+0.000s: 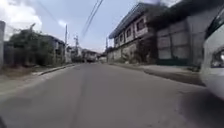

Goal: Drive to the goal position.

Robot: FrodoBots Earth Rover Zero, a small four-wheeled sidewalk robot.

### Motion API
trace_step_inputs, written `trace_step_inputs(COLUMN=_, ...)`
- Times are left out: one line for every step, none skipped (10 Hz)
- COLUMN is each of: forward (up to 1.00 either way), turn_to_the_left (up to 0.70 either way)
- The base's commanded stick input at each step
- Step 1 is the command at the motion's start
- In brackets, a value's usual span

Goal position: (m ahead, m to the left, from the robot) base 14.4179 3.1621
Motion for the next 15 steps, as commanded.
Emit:
trace_step_inputs(forward=1.0, turn_to_the_left=0.0)
trace_step_inputs(forward=1.0, turn_to_the_left=0.0)
trace_step_inputs(forward=1.0, turn_to_the_left=0.0)
trace_step_inputs(forward=1.0, turn_to_the_left=0.0)
trace_step_inputs(forward=1.0, turn_to_the_left=0.0)
trace_step_inputs(forward=1.0, turn_to_the_left=0.0)
trace_step_inputs(forward=1.0, turn_to_the_left=0.0)
trace_step_inputs(forward=1.0, turn_to_the_left=0.0)
trace_step_inputs(forward=1.0, turn_to_the_left=0.0)
trace_step_inputs(forward=1.0, turn_to_the_left=0.0)
trace_step_inputs(forward=1.0, turn_to_the_left=0.0)
trace_step_inputs(forward=1.0, turn_to_the_left=0.0)
trace_step_inputs(forward=1.0, turn_to_the_left=0.0)
trace_step_inputs(forward=1.0, turn_to_the_left=0.0)
trace_step_inputs(forward=1.0, turn_to_the_left=0.0)
